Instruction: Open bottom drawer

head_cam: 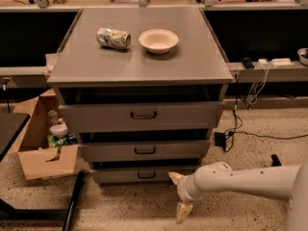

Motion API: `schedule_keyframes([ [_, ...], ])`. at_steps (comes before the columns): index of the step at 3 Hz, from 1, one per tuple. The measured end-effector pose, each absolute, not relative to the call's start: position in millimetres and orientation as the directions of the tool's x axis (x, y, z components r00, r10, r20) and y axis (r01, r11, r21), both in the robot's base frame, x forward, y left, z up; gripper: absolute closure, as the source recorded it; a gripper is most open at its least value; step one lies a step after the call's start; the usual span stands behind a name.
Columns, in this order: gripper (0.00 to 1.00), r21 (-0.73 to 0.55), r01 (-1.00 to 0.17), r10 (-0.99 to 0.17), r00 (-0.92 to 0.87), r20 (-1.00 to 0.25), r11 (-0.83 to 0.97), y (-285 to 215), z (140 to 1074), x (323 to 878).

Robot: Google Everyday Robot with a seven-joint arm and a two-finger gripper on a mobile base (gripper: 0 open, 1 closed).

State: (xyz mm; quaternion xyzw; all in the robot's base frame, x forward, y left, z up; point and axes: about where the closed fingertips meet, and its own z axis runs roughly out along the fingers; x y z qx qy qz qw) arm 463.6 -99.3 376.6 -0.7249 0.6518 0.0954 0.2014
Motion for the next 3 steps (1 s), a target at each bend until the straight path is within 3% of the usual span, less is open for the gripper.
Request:
schedule_keyframes([
  [3, 0.00, -0.089, -0.996, -0.815, 0.037, -0.579, 0.019, -118, 214, 533],
])
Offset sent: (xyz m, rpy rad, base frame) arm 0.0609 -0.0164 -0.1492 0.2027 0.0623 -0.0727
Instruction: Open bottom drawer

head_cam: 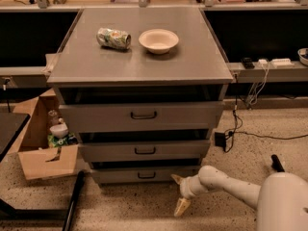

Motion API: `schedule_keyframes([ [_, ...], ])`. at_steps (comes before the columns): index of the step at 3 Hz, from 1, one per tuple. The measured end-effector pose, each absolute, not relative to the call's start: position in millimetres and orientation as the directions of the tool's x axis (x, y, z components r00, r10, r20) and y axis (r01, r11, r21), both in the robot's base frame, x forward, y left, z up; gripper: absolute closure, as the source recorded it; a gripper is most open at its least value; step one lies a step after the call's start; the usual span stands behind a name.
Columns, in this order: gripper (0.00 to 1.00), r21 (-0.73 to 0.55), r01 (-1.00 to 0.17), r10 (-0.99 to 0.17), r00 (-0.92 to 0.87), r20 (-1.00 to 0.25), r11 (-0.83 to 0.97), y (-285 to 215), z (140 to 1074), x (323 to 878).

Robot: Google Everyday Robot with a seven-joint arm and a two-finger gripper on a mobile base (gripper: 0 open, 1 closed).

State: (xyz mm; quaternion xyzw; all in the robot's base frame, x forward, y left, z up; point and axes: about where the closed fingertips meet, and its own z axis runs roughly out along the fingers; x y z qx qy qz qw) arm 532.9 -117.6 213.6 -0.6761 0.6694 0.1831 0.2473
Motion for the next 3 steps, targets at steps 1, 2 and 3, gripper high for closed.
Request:
schedule_keyframes([
  [1, 0.00, -0.126, -0.990, -0.821, 0.026, -0.571, 0.056, -133.3, 217.3, 561.5],
  [2, 0.00, -0.122, -0.991, -0.820, 0.027, -0.572, 0.052, -130.9, 216.9, 558.0],
  [3, 0.00, -0.147, -0.988, -0.832, 0.046, -0.552, 0.043, -131.8, 210.3, 566.9],
])
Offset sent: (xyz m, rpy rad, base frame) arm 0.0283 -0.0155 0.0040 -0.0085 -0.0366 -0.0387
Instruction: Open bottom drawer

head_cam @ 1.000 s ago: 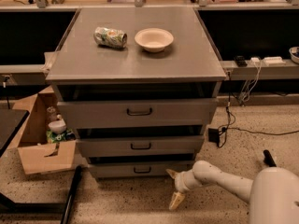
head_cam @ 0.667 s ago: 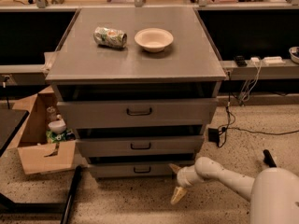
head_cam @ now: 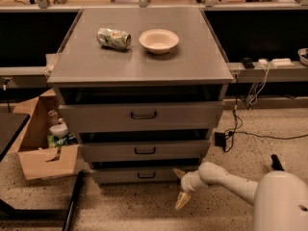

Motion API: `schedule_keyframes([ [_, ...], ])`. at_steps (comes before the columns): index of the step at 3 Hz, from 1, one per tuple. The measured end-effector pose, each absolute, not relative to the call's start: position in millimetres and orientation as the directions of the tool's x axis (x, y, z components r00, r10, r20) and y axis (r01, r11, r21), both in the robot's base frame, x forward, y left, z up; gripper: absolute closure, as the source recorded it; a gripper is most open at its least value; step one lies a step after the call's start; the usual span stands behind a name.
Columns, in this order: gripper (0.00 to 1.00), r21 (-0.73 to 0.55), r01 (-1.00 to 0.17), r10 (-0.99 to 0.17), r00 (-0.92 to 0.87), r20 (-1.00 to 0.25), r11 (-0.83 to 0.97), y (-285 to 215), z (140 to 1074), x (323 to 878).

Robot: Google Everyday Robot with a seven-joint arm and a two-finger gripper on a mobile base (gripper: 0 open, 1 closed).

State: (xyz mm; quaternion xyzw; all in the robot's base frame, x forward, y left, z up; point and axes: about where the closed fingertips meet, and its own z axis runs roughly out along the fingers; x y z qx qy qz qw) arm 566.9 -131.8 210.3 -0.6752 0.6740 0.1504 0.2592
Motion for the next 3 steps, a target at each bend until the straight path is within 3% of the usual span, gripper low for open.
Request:
schedule_keyframes([
  [3, 0.00, -0.236, -0.968, -0.880, 0.179, -0.439, -0.079, -147, 160, 645],
])
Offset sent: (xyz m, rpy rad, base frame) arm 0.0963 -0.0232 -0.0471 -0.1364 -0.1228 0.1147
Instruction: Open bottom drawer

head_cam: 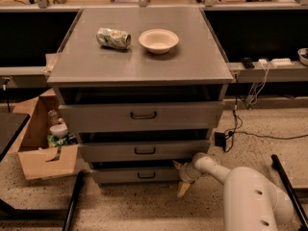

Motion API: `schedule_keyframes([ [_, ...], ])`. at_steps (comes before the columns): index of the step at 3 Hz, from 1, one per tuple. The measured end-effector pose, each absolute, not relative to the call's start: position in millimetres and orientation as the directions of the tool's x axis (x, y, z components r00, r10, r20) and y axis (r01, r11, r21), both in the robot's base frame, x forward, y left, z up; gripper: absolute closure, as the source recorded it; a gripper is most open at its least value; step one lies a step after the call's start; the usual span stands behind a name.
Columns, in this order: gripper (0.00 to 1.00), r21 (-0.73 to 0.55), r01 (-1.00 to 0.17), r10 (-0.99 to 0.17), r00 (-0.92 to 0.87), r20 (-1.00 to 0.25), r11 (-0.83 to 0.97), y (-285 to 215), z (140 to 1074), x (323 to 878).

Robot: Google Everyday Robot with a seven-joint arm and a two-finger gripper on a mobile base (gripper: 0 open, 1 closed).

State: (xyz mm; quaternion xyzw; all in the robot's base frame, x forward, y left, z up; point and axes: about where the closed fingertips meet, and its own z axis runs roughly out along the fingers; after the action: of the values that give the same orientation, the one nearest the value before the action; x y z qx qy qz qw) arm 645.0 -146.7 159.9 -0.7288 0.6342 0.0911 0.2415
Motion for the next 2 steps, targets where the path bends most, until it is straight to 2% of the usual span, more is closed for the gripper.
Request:
schedule_keyframes([
  [1, 0.14, -0.251, -0.963, -0.884, 0.200, -0.423, -0.098, -139, 160, 656],
  [2, 0.37, -0.262, -0.957, -0.886, 0.223, -0.406, -0.121, -125, 166, 645],
])
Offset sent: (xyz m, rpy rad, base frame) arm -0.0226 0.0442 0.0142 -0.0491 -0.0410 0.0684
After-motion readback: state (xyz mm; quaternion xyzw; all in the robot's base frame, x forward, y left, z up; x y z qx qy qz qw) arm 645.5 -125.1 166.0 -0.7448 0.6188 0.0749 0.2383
